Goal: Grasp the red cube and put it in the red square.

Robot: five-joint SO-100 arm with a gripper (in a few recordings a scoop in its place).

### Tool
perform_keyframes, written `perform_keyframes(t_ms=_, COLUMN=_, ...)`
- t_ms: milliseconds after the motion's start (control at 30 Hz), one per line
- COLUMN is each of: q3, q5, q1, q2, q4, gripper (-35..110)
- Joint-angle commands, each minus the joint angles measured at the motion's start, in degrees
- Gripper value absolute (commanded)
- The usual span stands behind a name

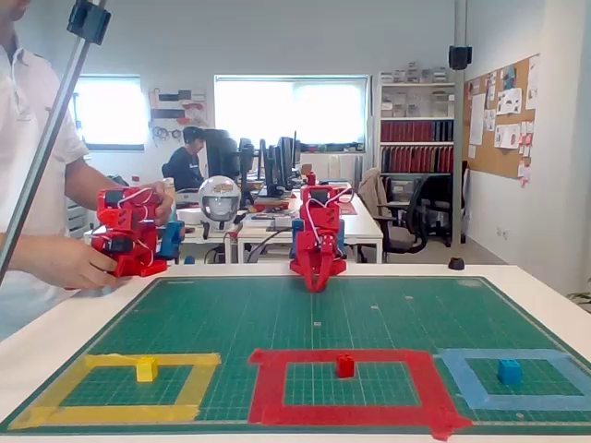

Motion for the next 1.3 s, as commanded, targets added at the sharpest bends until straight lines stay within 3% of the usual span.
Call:
perform_keyframes(t_ms=0, q3=0.4, q5=-0.3, q1=1.5, q2=3.4, q4=4.7, gripper=1)
perform_keyframes(t_ms=1267, q3=0.4, q5=0.2, q1=2.9, q2=7.5, q4=6.9, gripper=2)
